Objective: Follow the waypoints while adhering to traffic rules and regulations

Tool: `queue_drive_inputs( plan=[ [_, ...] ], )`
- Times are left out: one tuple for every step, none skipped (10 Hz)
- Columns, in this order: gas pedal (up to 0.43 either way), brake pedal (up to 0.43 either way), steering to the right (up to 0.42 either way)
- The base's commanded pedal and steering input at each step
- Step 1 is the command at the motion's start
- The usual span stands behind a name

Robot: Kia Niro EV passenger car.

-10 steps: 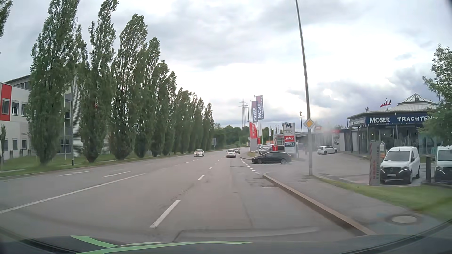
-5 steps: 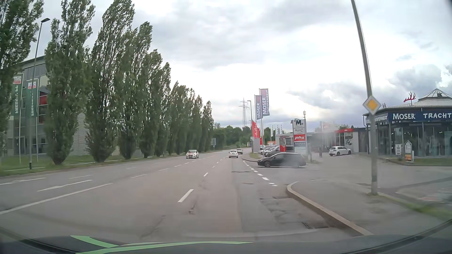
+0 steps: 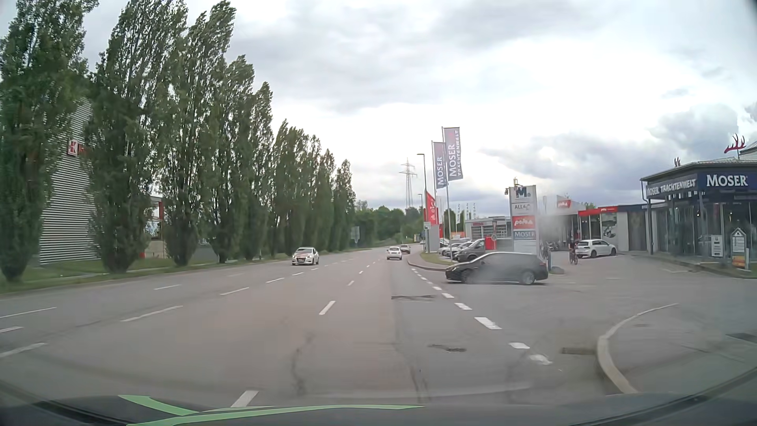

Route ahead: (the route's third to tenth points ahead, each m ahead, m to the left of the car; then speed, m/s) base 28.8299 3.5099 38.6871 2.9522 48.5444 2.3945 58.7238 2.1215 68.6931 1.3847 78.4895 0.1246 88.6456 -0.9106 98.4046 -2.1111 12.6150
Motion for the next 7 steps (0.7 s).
queue_drive_inputs(
  plan=[
    [0.059,0.000,-0.001],
    [0.059,0.000,-0.001],
    [0.059,0.000,0.000],
    [0.059,0.000,-0.001],
    [0.059,0.000,-0.001],
    [0.059,0.000,0.000],
    [0.059,0.000,0.001]
  ],
)
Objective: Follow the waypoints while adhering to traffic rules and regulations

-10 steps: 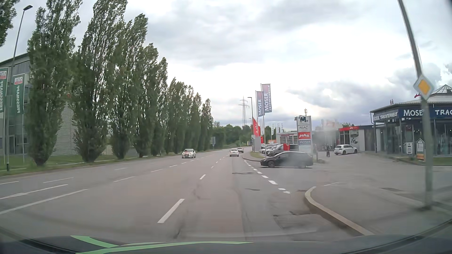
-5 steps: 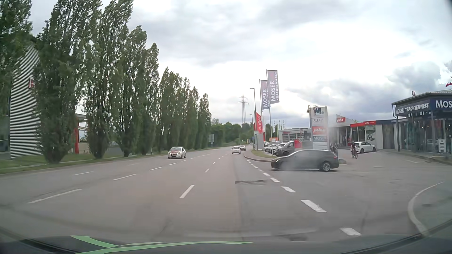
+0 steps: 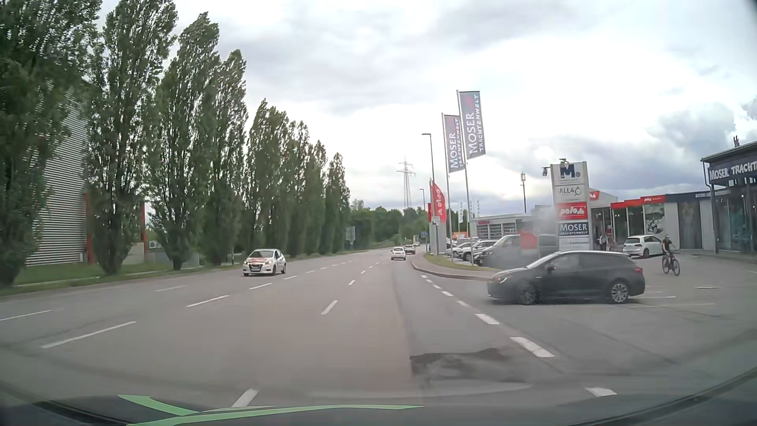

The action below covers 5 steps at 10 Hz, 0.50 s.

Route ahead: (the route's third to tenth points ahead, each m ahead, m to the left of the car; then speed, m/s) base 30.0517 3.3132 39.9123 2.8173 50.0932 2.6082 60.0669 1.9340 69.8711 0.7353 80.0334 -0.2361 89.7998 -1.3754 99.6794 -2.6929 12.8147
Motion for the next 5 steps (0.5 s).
queue_drive_inputs(
  plan=[
    [0.059,0.000,0.001],
    [0.059,0.000,0.001],
    [0.059,0.000,0.001],
    [0.059,0.000,0.002],
    [0.059,0.000,0.003]
  ],
)
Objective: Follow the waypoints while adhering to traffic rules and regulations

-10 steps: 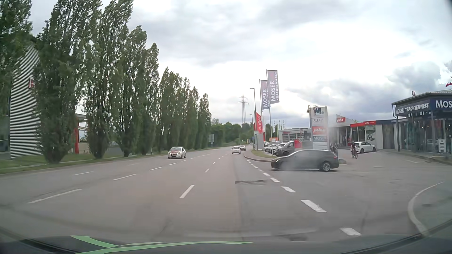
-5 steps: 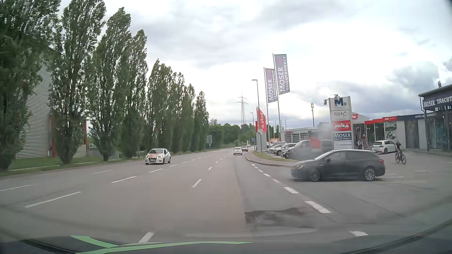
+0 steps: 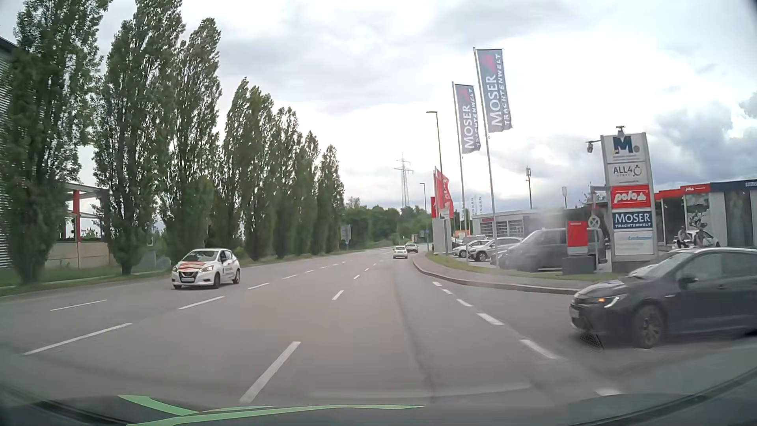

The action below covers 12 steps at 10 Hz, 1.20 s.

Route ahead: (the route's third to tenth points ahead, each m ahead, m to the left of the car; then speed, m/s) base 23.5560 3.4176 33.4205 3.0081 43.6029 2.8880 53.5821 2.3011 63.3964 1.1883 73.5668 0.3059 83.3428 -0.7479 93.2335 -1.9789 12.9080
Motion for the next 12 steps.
queue_drive_inputs(
  plan=[
    [0.059,0.000,0.004],
    [0.059,0.000,0.004],
    [0.059,0.000,0.004],
    [0.059,0.000,0.004],
    [0.059,0.000,0.004],
    [0.059,0.000,0.004],
    [0.059,0.000,0.004],
    [0.059,0.000,0.004],
    [0.059,0.000,0.004],
    [0.059,0.000,0.004],
    [0.059,0.000,0.003],
    [0.059,0.000,0.003]
  ],
)
